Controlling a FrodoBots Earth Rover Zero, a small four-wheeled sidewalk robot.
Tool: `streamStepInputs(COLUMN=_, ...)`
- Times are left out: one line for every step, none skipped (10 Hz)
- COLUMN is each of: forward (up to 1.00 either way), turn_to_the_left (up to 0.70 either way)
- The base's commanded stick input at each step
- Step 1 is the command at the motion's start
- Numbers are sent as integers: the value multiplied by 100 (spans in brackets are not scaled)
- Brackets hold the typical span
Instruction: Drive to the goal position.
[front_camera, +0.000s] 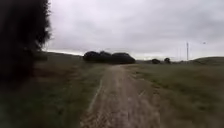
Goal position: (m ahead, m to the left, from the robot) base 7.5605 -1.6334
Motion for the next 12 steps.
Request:
streamStepInputs(forward=70, turn_to_the_left=0)
streamStepInputs(forward=70, turn_to_the_left=-7)
streamStepInputs(forward=70, turn_to_the_left=-23)
streamStepInputs(forward=70, turn_to_the_left=0)
streamStepInputs(forward=70, turn_to_the_left=0)
streamStepInputs(forward=70, turn_to_the_left=0)
streamStepInputs(forward=70, turn_to_the_left=0)
streamStepInputs(forward=70, turn_to_the_left=0)
streamStepInputs(forward=70, turn_to_the_left=0)
streamStepInputs(forward=70, turn_to_the_left=0)
streamStepInputs(forward=70, turn_to_the_left=0)
streamStepInputs(forward=70, turn_to_the_left=0)
